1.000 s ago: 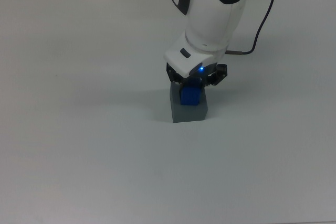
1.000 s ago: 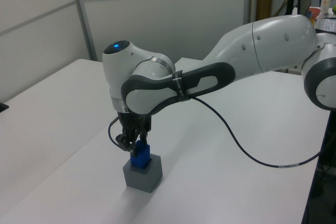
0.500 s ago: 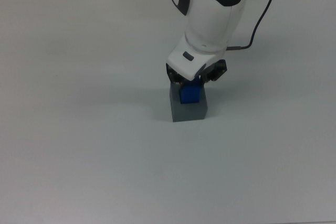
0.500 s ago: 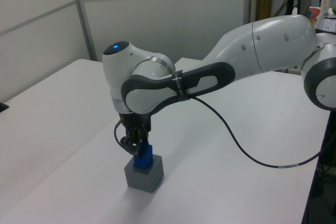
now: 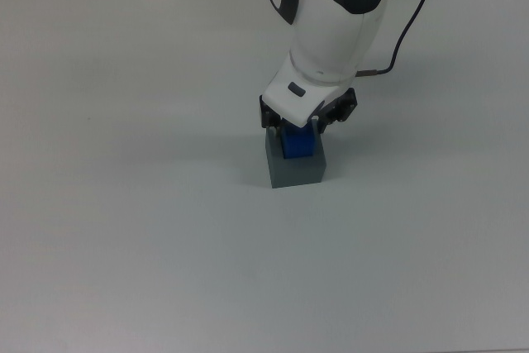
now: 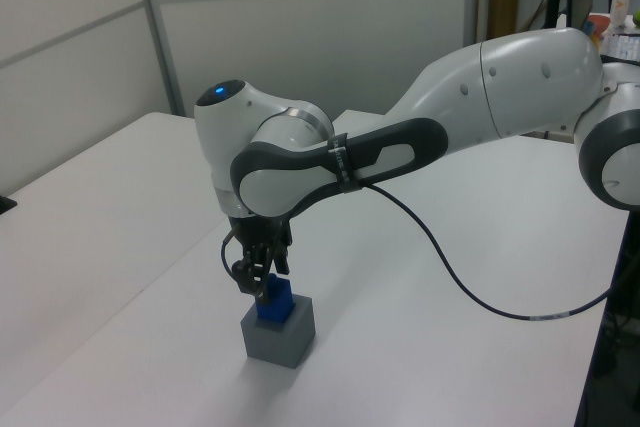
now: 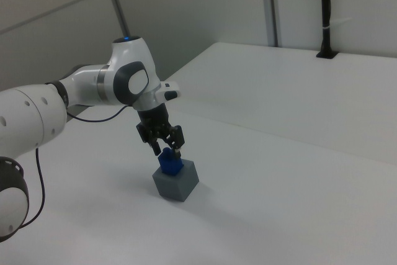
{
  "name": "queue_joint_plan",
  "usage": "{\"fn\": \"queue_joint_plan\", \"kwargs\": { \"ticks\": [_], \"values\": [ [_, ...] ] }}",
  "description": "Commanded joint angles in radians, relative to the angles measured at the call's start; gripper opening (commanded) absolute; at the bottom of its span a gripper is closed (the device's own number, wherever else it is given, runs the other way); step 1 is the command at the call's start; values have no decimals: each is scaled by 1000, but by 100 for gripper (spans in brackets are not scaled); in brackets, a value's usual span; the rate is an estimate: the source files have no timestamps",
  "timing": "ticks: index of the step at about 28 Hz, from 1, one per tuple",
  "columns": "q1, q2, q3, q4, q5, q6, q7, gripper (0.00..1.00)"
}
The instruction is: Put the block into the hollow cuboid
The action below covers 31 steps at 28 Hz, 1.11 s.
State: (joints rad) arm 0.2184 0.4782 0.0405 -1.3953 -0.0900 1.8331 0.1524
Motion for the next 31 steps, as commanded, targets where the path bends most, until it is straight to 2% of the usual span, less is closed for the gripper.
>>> {"fn": "queue_joint_plan", "kwargs": {
  "ticks": [1, 4, 5, 10, 13, 15, 16, 23, 27, 31],
  "values": [
    [-4, -73, -13, -4, 15, -32, 36, 100],
    [-16, -131, -22, -27, 15, -51, 61, 100],
    [-33, -176, -33, -33, 15, -87, 65, 100],
    [-85, -277, -50, -45, 15, -184, 49, 100],
    [-132, -346, -50, -77, 16, -209, 41, 100],
    [-152, -384, -50, -120, 16, -203, 36, 100],
    [-159, -423, -50, -167, 16, -196, 24, 100],
    [-205, -494, -48, -255, 18, -193, -33, 100],
    [-212, -500, -50, -272, 23, -193, -47, 100],
    [-228, -503, -66, -260, 61, -192, -50, 100]
  ]
}}
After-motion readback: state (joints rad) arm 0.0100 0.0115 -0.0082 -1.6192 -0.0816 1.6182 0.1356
